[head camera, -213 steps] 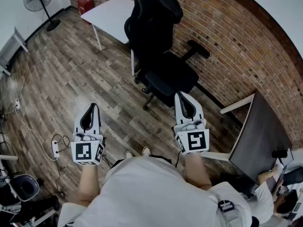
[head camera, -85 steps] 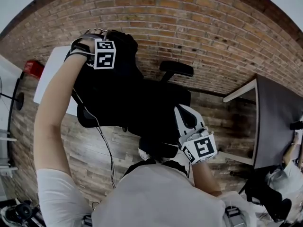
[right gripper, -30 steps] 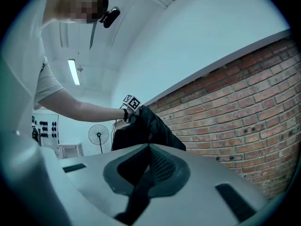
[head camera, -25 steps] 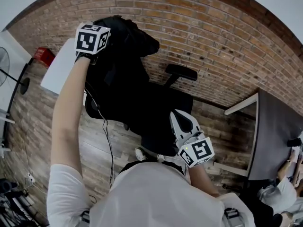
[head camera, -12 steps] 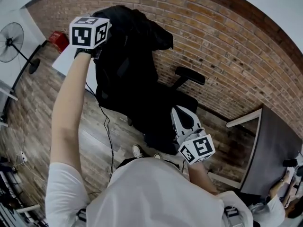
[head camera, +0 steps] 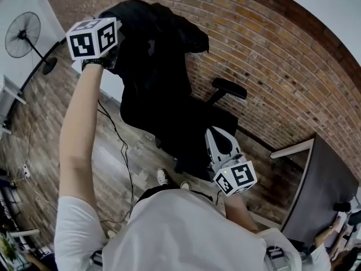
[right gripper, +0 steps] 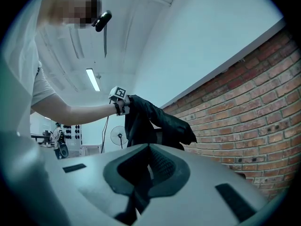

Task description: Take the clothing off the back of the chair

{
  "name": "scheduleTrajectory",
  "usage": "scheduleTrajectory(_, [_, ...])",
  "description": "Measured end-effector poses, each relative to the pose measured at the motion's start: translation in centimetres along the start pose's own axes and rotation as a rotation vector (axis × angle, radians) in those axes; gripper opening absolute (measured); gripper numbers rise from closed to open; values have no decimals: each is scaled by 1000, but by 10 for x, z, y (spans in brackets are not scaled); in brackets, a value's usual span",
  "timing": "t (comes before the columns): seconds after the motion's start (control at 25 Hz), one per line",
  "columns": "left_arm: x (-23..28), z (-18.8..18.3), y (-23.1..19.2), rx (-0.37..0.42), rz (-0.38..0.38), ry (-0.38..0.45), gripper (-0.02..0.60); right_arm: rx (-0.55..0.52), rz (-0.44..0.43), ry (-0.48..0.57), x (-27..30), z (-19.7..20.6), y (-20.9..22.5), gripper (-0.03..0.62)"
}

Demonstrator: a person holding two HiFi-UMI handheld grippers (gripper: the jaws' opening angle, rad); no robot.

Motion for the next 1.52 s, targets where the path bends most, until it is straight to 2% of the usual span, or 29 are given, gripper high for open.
scheduleTrajectory(0.24, [-47, -9, -34, -90, -90, 88, 29, -16, -46, -8, 3, 1, -9, 20])
scheduleTrajectory(0.4, [-79, -9, -47, -101, -134, 138, 29, -21, -66, -12, 7, 0, -12, 20])
scheduleTrajectory(0.76, [-164, 34, -77, -174, -241, 188, 29, -39, -126, -23, 21, -3, -24, 20])
scheduleTrajectory(0.96, [-217, 61, -69, -151, -293, 218, 29, -43, -146, -34, 25, -1, -27, 20])
scheduleTrajectory(1.2, [-246, 92, -27, -80, -248, 177, 29, -40, -153, -39, 29, -1, -28, 20])
scheduleTrajectory(1.52, [-305, 169, 3, -166, -285, 34, 29, -37, -134, -41, 25, 3, -19, 20])
Point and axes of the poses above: the fingertips, and each gripper's own axes: x forward along the fingers, y to its right, z out of its underside, the point moved 10 cm from there along -x, backward along the fingers, and after that the axes turned 7 degrees about -y, right-handed, at the moved point
